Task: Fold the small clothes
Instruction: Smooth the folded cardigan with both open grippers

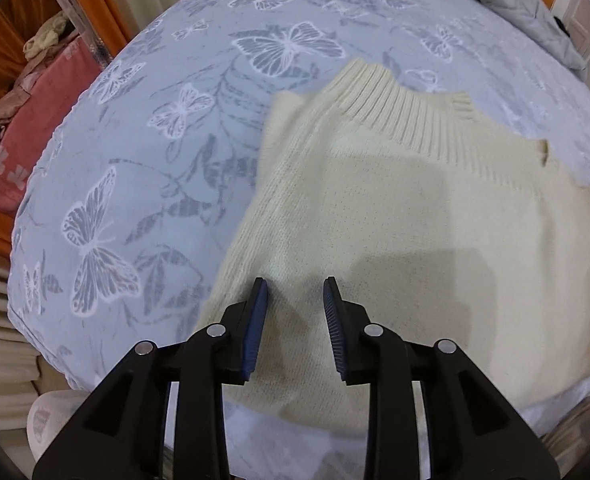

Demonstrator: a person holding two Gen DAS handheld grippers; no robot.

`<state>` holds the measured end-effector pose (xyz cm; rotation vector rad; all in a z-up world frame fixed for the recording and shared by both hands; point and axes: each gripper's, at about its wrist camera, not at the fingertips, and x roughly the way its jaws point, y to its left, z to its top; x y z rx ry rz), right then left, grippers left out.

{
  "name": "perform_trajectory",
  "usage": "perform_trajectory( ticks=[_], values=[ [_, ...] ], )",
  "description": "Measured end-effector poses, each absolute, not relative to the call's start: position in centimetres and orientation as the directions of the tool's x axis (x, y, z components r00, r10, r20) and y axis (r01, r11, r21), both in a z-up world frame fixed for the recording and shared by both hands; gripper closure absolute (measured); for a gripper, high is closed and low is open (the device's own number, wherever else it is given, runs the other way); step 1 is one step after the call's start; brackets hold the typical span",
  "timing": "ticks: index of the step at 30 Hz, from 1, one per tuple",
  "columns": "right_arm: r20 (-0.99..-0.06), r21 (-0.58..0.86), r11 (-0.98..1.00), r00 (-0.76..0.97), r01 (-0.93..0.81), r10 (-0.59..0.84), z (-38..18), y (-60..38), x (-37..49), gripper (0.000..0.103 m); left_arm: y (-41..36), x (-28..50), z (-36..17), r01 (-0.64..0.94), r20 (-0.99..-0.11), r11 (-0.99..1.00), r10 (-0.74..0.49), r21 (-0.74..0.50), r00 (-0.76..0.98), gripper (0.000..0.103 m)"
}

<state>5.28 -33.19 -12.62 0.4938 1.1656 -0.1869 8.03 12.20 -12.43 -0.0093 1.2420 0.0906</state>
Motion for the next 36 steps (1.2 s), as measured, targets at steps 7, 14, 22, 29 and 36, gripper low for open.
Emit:
perform_trajectory(
  ticks=[7,14,22,29,36],
  values=[
    [-0.907,0.298,0.838,0.409,0.457,0.099,-14.4,-35.2,3.9,0.095,11.5,8.0,-12.5,-0.037,-0.943,0.995,0.101,0.094,0.316,0.073],
    [-0.879,0.284,0.857,0.473,0.430,0.054,-10.5,-35.1,5.4,0.080,11.4,8.0,-12.8,-0.027,-0.940,0.993,0.118,0.116,0.320,0.073],
    [-0.920,0.195,0.882,0.393,0.428,0.012,-12.0,-34.4,12.9,0.066,11.2,8.0,-13.0,-0.017,-0.939,0.992,0.127,0.128,0.320,0.073],
    [-0.859,0.292,0.848,0.511,0.443,0.029,-9.9,-35.8,12.4,0.095,11.3,8.3,-13.2,-0.009,-0.940,0.991,0.127,0.131,0.317,0.073],
    [-0.893,0.308,0.798,0.446,0.518,0.055,-13.4,-37.1,11.9,0.093,11.2,8.6,-13.3,-0.006,-0.940,0.991,0.131,0.136,0.314,0.073]
  ],
)
